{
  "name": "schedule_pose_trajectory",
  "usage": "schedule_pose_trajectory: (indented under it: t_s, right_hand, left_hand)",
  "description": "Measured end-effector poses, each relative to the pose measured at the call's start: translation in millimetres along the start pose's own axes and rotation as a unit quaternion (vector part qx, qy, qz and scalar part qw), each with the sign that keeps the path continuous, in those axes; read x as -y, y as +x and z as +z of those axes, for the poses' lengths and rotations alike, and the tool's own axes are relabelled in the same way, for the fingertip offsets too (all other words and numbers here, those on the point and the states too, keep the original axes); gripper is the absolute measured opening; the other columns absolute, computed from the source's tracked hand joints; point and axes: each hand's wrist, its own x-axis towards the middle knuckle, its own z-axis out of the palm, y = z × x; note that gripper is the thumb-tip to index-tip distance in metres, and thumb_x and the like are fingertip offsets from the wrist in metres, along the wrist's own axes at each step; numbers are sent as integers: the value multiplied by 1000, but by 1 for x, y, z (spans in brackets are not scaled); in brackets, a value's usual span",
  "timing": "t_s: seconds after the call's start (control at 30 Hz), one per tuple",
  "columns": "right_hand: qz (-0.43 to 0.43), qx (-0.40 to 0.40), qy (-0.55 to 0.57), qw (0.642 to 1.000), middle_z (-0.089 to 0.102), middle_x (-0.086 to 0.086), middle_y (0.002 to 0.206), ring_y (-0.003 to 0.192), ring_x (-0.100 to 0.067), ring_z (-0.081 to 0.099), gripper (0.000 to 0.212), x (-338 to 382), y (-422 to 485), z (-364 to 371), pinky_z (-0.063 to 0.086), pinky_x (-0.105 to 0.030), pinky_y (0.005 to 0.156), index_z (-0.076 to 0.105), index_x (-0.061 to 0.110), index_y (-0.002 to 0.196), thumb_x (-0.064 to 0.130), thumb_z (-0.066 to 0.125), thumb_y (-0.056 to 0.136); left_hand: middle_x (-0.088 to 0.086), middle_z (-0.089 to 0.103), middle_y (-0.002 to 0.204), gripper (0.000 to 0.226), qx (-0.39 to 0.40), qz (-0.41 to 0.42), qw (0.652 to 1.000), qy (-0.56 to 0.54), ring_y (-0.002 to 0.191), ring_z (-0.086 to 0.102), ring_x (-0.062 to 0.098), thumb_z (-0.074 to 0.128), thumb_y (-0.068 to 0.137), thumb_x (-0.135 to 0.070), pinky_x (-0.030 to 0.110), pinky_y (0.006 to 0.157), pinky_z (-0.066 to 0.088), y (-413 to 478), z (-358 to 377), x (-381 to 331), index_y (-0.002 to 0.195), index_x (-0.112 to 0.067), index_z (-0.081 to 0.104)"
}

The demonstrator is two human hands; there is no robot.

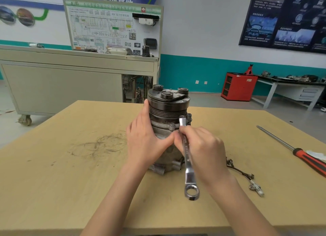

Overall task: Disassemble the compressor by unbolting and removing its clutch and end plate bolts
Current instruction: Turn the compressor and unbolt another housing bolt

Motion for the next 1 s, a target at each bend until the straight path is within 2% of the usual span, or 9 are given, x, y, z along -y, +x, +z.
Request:
schedule_pose_trajectory:
  t_s: [0.13,0.37,0.5,0.67,0.73,0.83,1.0]
  right_hand:
    - [3,10,-17,1000,56,0,52,48,-18,52,27,13,-8,7,37,-24,43,65,10,65,23,53,86]
    - [6,-47,-60,997,58,-5,55,49,-22,53,22,3,-9,4,46,-30,44,67,4,69,11,59,89]
    - [16,-17,-85,996,53,-2,50,46,-20,50,17,8,-6,4,36,-25,43,62,8,63,9,72,77]
    - [22,-4,-107,994,51,-2,48,44,-19,49,20,17,-3,7,33,-23,43,58,9,59,10,62,79]
    - [36,-5,-95,995,52,-2,48,44,-20,49,19,17,-2,7,31,-22,43,57,9,59,8,62,77]
    - [70,8,-59,996,53,-4,51,45,-22,50,20,17,-6,8,29,-21,45,59,6,63,-1,76,67]
    - [95,-4,14,995,59,-5,57,49,-22,55,11,13,-15,6,44,-27,42,65,3,73,3,76,75]
  left_hand:
    - [2,48,141,110,8,-10,1000,-16,130,43,22,41,59,-68,37,107,25,0,0,1,154,-21,14]
    - [1,50,141,114,-10,7,1000,1,128,45,19,45,63,-78,35,104,28,1,1,2,153,-14,18]
    - [2,50,141,114,-6,2,1000,3,128,45,21,44,61,-76,36,104,27,0,1,2,154,-15,17]
    - [1,48,143,113,-3,-1,1000,-5,130,43,20,43,60,-74,32,104,24,0,2,2,154,-17,16]
    - [0,48,143,114,-2,1,1000,-3,130,43,19,43,61,-76,33,105,24,0,3,2,154,-17,15]
    - [-1,48,143,115,-1,3,1000,2,130,43,18,44,61,-78,34,104,26,1,3,3,154,-17,14]
    - [0,50,141,114,-8,9,1000,4,128,45,19,46,62,-77,36,103,29,1,2,3,154,-15,16]
